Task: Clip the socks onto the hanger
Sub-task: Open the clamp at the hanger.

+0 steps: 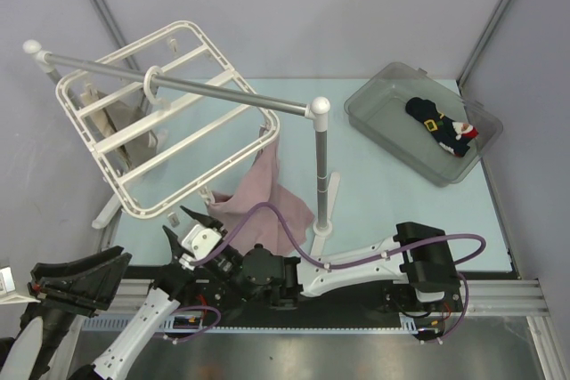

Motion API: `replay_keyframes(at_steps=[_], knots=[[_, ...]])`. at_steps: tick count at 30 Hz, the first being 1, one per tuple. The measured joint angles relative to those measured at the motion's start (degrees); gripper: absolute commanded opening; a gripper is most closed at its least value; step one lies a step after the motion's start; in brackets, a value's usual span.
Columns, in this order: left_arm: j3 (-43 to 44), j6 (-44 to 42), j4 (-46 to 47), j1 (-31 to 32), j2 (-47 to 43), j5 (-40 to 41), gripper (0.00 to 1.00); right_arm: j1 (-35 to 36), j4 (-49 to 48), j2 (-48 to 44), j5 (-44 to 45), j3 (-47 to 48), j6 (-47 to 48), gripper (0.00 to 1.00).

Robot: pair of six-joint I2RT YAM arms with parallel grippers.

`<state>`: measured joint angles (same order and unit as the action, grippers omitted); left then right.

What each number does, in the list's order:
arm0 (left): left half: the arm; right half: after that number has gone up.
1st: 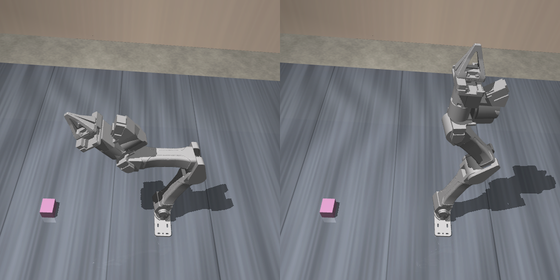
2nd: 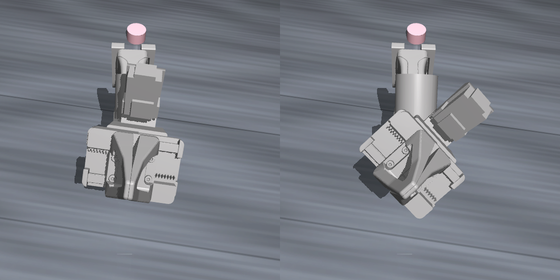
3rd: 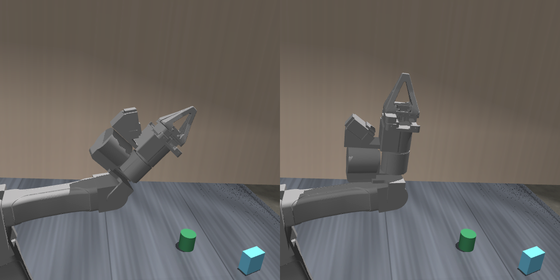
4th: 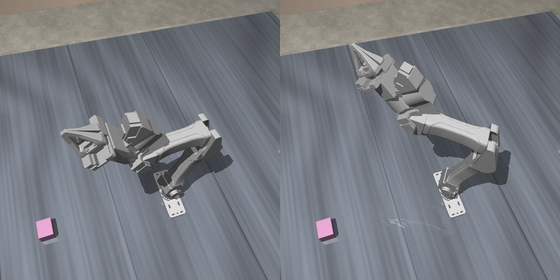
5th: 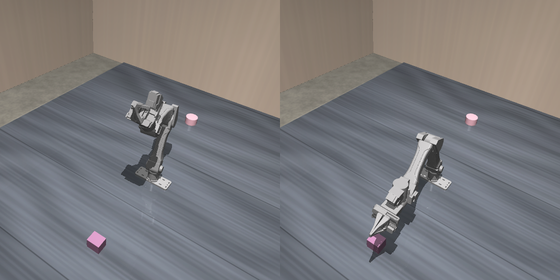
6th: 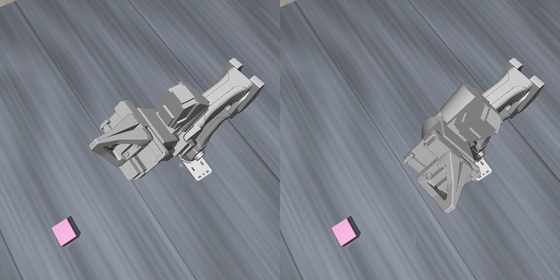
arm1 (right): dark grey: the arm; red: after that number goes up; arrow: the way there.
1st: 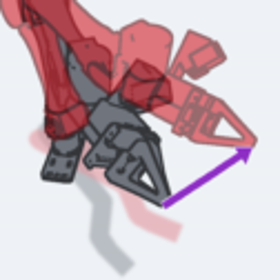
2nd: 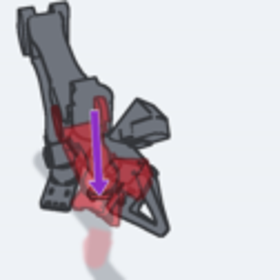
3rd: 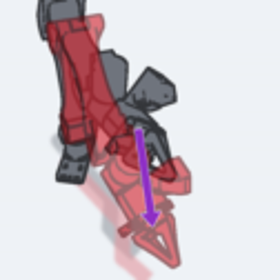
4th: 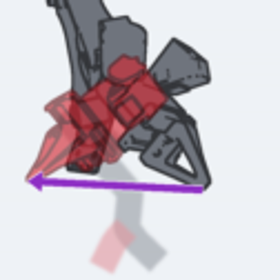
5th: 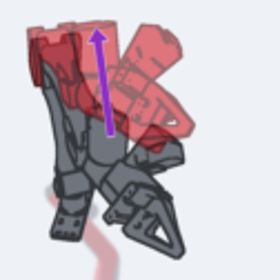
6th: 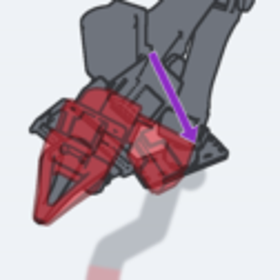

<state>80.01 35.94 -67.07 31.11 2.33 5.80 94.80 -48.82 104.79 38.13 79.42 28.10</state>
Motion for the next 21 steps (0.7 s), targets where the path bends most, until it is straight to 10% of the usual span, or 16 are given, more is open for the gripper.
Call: replay_keyframes(at_steps=[13, 21], knots=[[-0.13, 0.17, 1.62, 0.00, 1.62, -2.71, 0.55, -1.62, -0.26, 0.17, 0.00, 0.13, -2.64, 0.45], [-1.27, 0.48, 3.69, 0.00, 3.43, -6.08, 0.55, -1.88, -0.31, 0.22, -0.57, 0.13, -4.94, 0.12]])
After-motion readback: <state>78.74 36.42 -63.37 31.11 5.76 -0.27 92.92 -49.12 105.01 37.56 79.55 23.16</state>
